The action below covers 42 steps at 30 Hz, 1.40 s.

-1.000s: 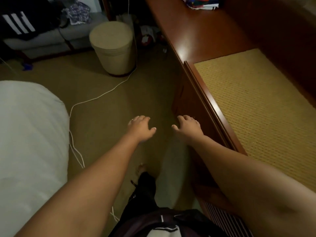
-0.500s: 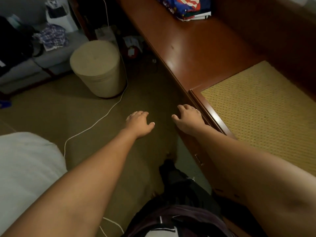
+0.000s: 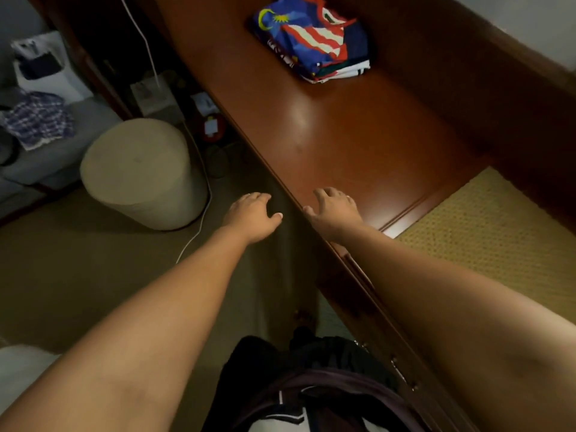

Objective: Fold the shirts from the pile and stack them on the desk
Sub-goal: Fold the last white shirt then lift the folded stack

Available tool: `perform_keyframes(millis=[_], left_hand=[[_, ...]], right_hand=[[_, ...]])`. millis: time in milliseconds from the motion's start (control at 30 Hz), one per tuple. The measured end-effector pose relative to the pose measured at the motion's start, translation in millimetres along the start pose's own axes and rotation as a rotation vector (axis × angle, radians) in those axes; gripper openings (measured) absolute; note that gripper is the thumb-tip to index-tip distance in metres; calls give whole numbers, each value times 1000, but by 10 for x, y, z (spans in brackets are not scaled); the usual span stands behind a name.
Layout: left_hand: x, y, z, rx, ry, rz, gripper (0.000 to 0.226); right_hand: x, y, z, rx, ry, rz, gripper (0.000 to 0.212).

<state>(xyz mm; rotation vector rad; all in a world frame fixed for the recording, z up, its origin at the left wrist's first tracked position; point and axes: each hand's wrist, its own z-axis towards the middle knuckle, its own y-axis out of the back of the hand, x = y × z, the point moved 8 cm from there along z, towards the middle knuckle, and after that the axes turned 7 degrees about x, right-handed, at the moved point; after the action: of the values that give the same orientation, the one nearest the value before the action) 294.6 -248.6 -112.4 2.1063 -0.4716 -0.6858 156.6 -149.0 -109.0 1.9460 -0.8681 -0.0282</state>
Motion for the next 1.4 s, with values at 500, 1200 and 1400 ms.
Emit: perform_keyframes(millis=[500, 1200, 1400], left_hand=[[524, 1348, 1760, 95, -242, 133, 64], [504, 2541, 3818, 149, -455, 248, 63], [252, 2886, 4448, 116, -491, 202, 61]], right_hand=[[745, 736, 1689, -74, -226, 99, 64], [848, 1841, 3187, -360, -412, 372, 58], [647, 2241, 3597, -433, -436, 409, 53]])
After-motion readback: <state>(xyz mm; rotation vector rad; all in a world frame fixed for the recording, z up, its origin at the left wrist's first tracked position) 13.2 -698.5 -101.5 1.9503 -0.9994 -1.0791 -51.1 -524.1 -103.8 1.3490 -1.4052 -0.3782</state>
